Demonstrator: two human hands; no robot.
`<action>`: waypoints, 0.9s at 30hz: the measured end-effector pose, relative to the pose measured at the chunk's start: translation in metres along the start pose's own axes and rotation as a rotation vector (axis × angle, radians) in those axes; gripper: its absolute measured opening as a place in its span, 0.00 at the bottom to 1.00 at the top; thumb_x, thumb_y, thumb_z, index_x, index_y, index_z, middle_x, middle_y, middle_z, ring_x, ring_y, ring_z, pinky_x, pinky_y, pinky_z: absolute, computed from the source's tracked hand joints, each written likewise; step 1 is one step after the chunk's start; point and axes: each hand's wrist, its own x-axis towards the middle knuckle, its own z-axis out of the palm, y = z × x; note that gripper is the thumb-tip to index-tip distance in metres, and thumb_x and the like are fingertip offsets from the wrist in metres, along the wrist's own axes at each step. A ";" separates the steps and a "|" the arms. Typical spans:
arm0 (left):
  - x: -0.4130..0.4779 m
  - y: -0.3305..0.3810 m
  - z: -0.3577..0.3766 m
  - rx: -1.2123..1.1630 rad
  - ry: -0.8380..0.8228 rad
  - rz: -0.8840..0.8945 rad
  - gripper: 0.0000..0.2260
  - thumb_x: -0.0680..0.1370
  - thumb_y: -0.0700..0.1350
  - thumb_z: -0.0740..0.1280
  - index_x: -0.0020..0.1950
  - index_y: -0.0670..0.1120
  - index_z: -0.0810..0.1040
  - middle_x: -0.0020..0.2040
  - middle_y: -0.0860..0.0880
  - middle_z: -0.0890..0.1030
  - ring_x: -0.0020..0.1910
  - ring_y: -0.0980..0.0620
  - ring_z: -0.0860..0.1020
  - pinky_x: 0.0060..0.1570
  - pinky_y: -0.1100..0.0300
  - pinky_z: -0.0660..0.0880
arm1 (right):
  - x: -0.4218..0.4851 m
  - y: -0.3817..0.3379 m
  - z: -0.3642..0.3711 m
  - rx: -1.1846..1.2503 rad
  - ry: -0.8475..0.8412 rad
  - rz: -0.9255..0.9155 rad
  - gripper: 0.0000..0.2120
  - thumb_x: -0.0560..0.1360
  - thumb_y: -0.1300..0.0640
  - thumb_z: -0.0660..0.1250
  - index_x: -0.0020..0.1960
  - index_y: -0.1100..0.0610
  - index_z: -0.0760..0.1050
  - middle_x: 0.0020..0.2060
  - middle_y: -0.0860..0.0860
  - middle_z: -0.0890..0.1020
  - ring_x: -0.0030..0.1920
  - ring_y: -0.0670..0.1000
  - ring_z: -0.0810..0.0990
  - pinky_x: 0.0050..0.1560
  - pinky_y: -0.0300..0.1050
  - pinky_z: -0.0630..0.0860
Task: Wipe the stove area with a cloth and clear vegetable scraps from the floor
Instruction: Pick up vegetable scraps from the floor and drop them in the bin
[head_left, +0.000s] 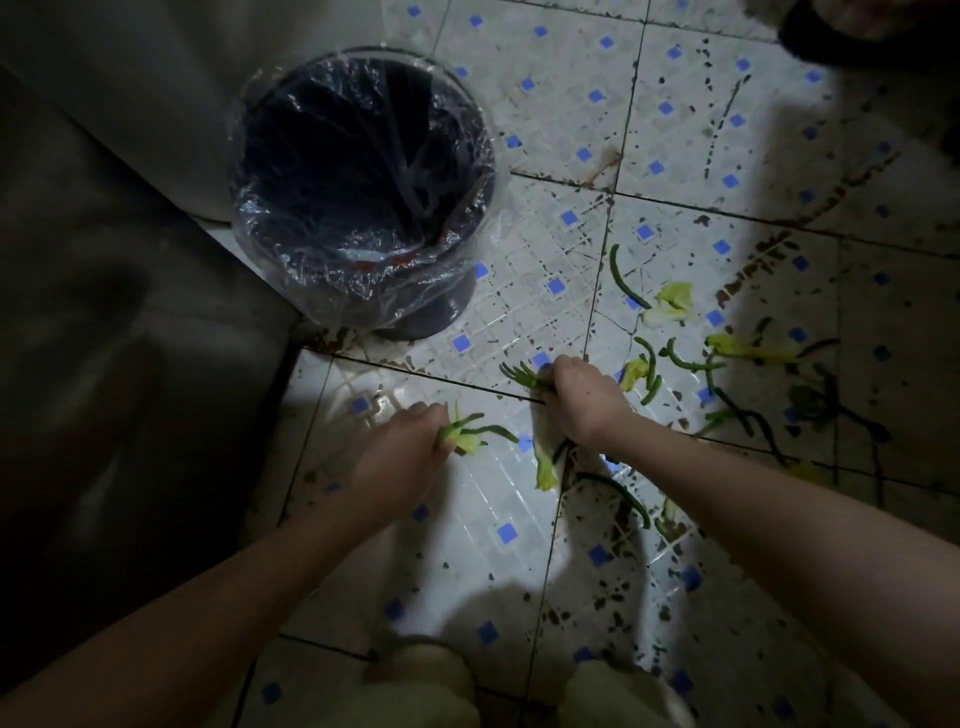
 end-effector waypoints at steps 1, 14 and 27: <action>-0.001 0.001 0.004 -0.014 -0.024 0.004 0.05 0.78 0.46 0.62 0.43 0.51 0.68 0.41 0.52 0.70 0.40 0.51 0.72 0.40 0.56 0.69 | -0.003 0.003 -0.001 0.019 0.011 0.007 0.10 0.77 0.61 0.60 0.58 0.59 0.71 0.53 0.57 0.75 0.55 0.59 0.74 0.49 0.49 0.70; 0.018 0.010 0.036 0.146 -0.020 0.097 0.11 0.77 0.49 0.65 0.56 0.46 0.71 0.48 0.46 0.78 0.46 0.47 0.75 0.41 0.57 0.66 | -0.056 0.040 -0.001 0.121 0.026 0.095 0.06 0.79 0.55 0.60 0.51 0.58 0.68 0.50 0.56 0.76 0.49 0.59 0.76 0.43 0.48 0.68; 0.017 0.010 0.020 0.693 0.114 0.294 0.10 0.61 0.43 0.79 0.34 0.45 0.79 0.28 0.49 0.75 0.26 0.51 0.75 0.23 0.63 0.70 | -0.047 0.020 0.002 0.118 -0.001 0.049 0.09 0.78 0.54 0.60 0.54 0.59 0.69 0.51 0.57 0.75 0.50 0.59 0.75 0.47 0.49 0.72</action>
